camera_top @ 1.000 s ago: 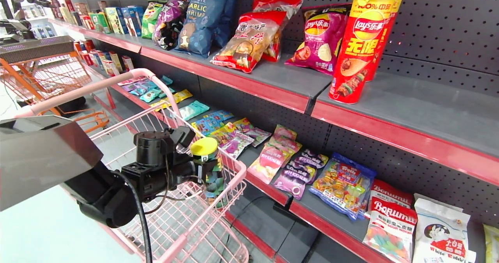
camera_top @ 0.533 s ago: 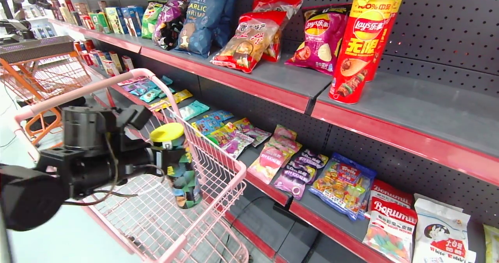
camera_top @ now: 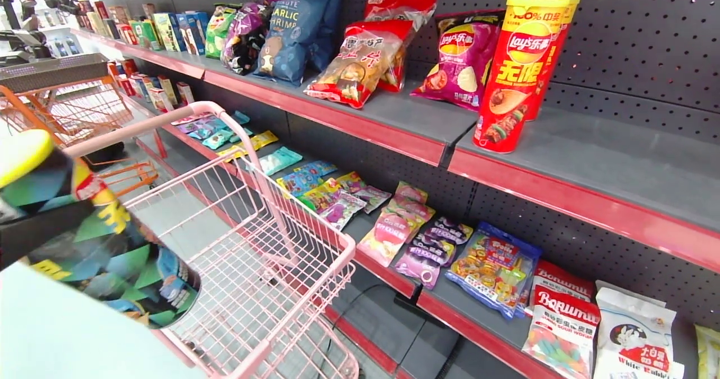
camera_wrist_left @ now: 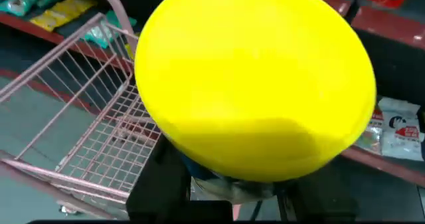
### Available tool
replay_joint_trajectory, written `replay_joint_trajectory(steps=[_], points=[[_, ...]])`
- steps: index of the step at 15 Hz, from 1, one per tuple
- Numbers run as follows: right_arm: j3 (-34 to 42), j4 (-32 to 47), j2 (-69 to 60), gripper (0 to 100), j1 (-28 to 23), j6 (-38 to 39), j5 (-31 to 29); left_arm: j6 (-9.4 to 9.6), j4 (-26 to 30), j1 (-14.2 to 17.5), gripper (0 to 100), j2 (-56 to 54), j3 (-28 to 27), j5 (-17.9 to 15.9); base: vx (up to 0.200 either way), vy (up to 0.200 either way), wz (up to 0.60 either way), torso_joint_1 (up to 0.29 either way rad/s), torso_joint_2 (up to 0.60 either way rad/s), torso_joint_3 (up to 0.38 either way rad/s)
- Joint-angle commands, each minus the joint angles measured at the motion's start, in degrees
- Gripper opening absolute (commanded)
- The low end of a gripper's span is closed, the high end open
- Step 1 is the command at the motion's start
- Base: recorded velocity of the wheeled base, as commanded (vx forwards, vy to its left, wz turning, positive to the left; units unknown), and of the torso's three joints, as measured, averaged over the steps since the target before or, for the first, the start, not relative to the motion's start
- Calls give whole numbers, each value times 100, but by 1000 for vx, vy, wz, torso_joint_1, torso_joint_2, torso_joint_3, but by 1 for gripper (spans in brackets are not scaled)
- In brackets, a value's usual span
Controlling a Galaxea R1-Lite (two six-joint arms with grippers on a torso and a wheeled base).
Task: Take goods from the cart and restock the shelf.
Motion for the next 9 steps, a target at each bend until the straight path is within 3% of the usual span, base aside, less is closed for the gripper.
replay_joint_trajectory(steps=[1, 6, 9], points=[[1, -1, 7, 100, 0, -5, -2, -52, 646, 89, 0, -1638, -19, 14, 0, 0, 0, 115, -359, -232], [1, -1, 7, 100, 0, -14, -11, -34, 778, 89, 0, -2087, 175, 410, 0, 0, 0, 179, -505, -323], [1, -1, 7, 100, 0, -22, -11, -34, 778, 89, 0, -2078, 254, 445, 0, 0, 0, 227, -574, -359]])
